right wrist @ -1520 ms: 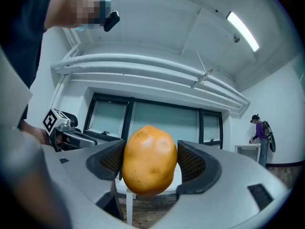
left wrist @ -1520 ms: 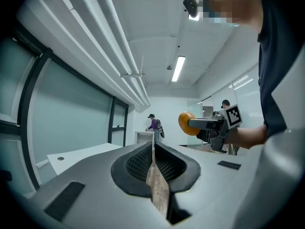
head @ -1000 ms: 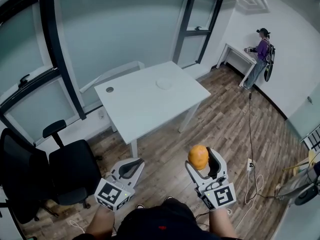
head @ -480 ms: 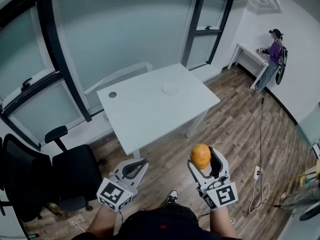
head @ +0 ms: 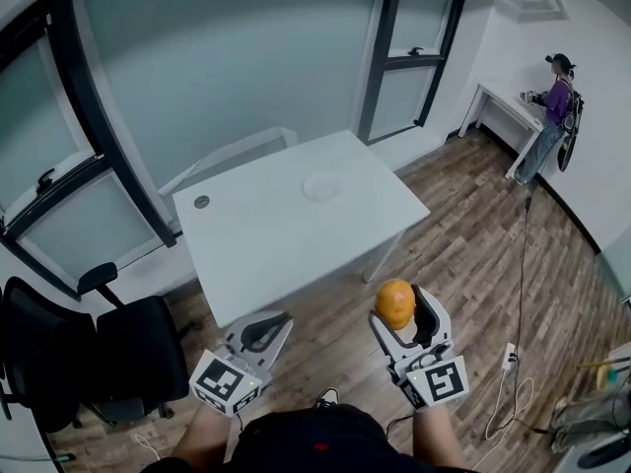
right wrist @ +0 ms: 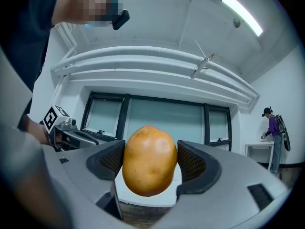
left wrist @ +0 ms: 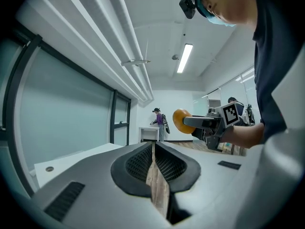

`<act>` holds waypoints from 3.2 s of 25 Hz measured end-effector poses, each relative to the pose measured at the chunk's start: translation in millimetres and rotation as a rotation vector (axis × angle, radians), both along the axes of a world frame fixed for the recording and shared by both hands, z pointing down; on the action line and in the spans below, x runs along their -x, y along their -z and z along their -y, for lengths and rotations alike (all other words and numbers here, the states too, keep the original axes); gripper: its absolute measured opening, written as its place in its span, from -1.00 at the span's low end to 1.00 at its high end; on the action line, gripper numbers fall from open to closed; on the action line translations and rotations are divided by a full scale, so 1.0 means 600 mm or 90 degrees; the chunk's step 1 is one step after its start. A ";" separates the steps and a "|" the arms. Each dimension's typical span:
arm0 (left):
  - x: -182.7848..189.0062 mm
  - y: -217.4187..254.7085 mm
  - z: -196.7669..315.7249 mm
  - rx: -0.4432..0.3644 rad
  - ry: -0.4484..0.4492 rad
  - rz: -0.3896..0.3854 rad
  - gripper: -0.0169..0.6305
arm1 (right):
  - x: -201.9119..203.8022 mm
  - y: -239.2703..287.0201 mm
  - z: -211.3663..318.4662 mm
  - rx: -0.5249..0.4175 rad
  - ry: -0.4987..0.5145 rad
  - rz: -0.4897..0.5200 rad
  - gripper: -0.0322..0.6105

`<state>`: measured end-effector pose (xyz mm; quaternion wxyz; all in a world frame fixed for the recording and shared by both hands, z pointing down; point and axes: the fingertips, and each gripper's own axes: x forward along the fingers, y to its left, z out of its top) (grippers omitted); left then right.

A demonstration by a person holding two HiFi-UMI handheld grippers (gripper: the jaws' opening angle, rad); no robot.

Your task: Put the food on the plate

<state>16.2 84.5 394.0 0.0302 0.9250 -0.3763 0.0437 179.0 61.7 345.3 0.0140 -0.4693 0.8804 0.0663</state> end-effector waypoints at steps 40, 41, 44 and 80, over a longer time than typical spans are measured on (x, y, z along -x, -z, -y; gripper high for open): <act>0.059 -0.029 0.586 0.009 0.016 -0.011 -0.84 | 0.066 -0.051 0.569 0.027 0.025 -0.041 0.21; 0.068 -0.028 0.597 0.008 0.018 -0.010 -0.84 | 0.074 -0.053 0.582 0.030 0.027 -0.043 0.21; 0.093 -0.025 0.627 0.008 0.028 -0.005 -0.84 | 0.093 -0.059 0.620 0.038 0.032 -0.047 0.21; 0.127 -0.160 0.853 0.146 0.278 -0.025 -0.84 | 0.212 -0.570 1.102 0.304 0.219 -0.293 0.21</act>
